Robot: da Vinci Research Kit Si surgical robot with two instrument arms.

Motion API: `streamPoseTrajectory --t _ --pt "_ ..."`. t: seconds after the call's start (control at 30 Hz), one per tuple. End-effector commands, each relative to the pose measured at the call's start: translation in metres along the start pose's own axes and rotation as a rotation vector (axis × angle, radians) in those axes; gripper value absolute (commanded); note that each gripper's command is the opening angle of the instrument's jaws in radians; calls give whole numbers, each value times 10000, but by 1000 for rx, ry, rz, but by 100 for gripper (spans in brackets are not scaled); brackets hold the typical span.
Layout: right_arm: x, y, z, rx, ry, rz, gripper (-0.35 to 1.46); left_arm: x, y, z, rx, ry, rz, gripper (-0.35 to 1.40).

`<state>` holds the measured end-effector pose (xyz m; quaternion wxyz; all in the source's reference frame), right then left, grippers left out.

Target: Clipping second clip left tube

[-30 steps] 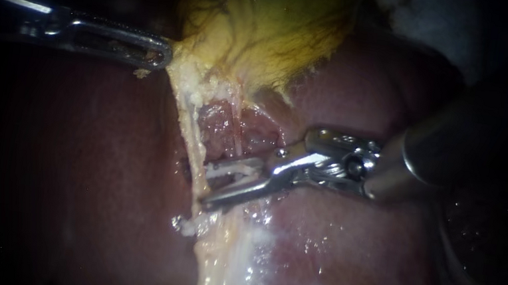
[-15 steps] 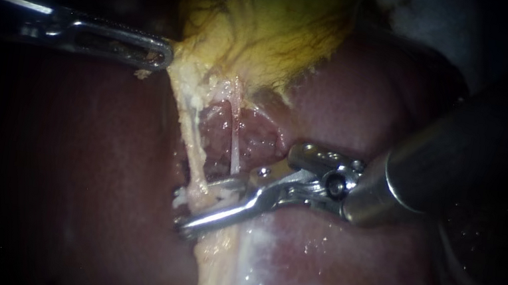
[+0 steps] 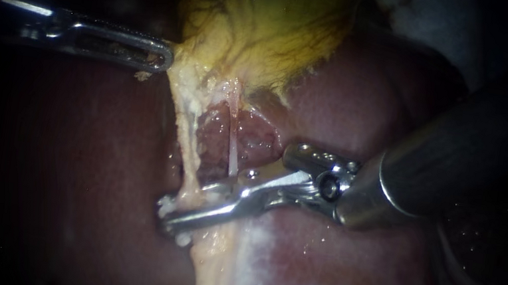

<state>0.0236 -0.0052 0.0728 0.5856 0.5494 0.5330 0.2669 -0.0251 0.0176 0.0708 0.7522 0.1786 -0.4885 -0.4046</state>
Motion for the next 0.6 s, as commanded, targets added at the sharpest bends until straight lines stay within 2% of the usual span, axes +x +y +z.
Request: streamPoseTrajectory --t 0.03,0.07,0.1,0.6 --pt "0 0 0 -1 0 0 -19 0 0 0 0 0 0 -35" --pt "0 0 -1 0 0 0 -31 0 0 0 0 0 0 -35" --pt "-1 0 -1 0 0 0 -35 0 0 0 0 0 0 -35" --pt "-2 3 -3 -11 -11 -8 -35 0 0 0 -1 0 0 -35"
